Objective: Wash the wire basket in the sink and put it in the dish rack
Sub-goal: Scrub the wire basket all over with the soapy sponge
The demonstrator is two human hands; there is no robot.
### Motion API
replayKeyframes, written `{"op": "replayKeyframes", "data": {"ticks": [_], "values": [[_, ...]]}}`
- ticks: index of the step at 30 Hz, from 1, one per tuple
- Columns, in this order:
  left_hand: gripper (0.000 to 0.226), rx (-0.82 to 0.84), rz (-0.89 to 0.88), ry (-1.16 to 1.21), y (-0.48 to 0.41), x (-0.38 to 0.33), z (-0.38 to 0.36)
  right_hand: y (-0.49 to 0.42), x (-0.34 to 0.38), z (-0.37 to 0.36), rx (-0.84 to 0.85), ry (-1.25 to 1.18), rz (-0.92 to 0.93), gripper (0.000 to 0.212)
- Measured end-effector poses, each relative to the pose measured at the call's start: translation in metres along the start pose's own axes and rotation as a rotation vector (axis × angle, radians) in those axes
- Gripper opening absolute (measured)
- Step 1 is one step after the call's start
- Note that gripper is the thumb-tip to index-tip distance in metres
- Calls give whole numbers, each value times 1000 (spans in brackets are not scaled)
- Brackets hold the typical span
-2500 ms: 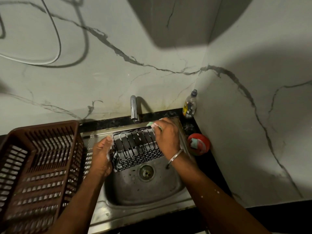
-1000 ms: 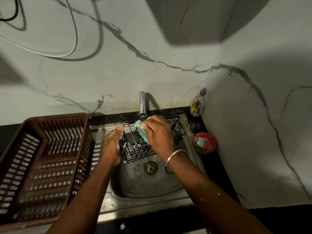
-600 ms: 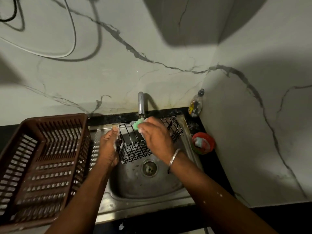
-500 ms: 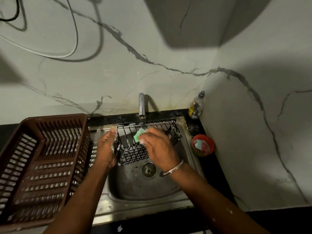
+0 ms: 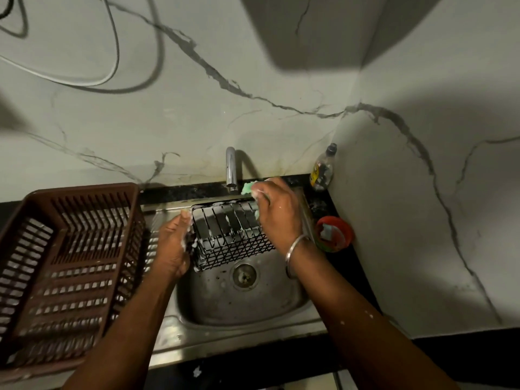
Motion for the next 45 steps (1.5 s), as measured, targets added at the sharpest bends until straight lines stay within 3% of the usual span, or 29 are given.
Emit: {"op": "replayKeyframes", "data": {"ticks": [3, 7, 11, 13, 16, 17, 18, 20, 21, 22, 24, 26, 28, 32, 37, 41, 45], "values": [[36, 6, -7, 18, -2, -4, -2, 12, 4, -25, 172, 59, 133, 15], [24, -29, 1, 47, -11, -3, 14, 38, 8, -21, 242, 104, 280, 22], [35, 46, 5, 49, -8, 4, -1, 14, 4, -21, 126, 118, 146, 21], [30, 47, -21, 76, -10, 2, -1, 17, 5, -22, 163, 127, 158, 22], [79, 16, -23, 107, -17, 2, 14, 32, 8, -12, 270, 98, 296, 21], [95, 13, -3, 103, -17, 3, 16, 28, 6, -6, 238, 100, 274, 21], [96, 20, 7, 84, -16, 4, 15, 19, 2, 0, 164, 120, 204, 20], [56, -1, 16, 88, -17, 1, 14, 2, -5, 9, 21, 150, 43, 22], [39, 16, 17, 98, -16, -1, 9, -2, -6, 7, 27, 168, 25, 23], [37, 15, 12, 94, -18, 0, 11, 0, -5, 1, 70, 192, 51, 23], [56, 11, 18, 75, -19, -1, 13, 18, -2, -7, 188, 201, 149, 24], [56, 17, -5, 105, -20, -1, 19, 35, -2, -5, 247, 185, 244, 27], [48, 1, 16, 128, -21, 3, 23, 29, -4, 1, 216, 221, 222, 29], [59, -39, 28, 106, -23, 6, 35, -1, -7, -9, 112, 236, 73, 26], [51, -26, 10, 120, -22, 9, 36, 23, 0, 4, 176, 226, 209, 24], [57, 20, -9, 96, -17, 3, 29, -9, -23, 7, 38, 212, 8, 22], [52, 8, -34, 135, -18, -2, 27, 15, -15, 3, 135, 257, 160, 22]]}}
Point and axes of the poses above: each hand's wrist, its own y-axis away from the middle knuckle, its own z-axis out of the back of the hand, x = y × z, the point moved 6 cm from there along -y, towards the middle knuckle, and after that the axes turned 1 degree about x, right-handed, at the moved point
